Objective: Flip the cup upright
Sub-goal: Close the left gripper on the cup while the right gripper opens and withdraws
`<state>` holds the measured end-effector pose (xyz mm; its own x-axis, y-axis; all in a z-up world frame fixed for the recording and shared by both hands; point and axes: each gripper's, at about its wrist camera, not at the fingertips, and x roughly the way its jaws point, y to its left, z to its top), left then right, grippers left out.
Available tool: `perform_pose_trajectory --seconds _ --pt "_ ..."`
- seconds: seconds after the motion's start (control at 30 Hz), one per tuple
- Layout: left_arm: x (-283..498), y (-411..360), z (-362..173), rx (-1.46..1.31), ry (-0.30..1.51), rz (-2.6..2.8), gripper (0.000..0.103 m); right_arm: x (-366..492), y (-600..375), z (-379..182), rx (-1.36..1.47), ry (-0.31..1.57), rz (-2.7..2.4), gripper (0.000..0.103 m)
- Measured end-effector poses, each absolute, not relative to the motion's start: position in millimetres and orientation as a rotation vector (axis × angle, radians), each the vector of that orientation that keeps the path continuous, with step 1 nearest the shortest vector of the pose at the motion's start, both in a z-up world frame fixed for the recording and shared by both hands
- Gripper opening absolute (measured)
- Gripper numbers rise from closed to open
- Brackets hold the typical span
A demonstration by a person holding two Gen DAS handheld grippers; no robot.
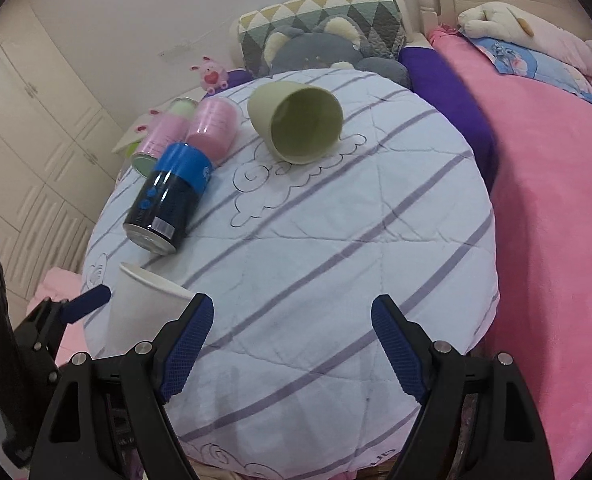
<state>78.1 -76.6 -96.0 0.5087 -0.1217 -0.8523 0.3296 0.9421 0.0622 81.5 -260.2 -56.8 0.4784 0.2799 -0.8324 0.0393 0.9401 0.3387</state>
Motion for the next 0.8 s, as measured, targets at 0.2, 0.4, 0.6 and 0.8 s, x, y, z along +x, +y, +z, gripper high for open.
perform_pose_trajectory --seconds 0.2,0.4,0.6,0.8 --pt "90.4 -82.3 -106.2 0.233 1.05 -0.262 0.102 84.1 -267.2 -65.5 0.368 1.064 0.178 0.083" --pt "93.0 -81.9 -106.4 0.231 1.041 -0.244 0.075 83.9 -274.0 -67.5 0.383 1.056 0.168 0.083" --pt "83.3 -82.4 -90.0 0.199 0.944 -0.259 0.074 81.8 -278.6 -68.4 0.401 1.047 0.168 0.083" --pt "82.6 -84.6 -64.9 0.112 0.797 -0.264 0.074 80.2 -284.7 -65.8 0.418 1.024 0.16 0.083"
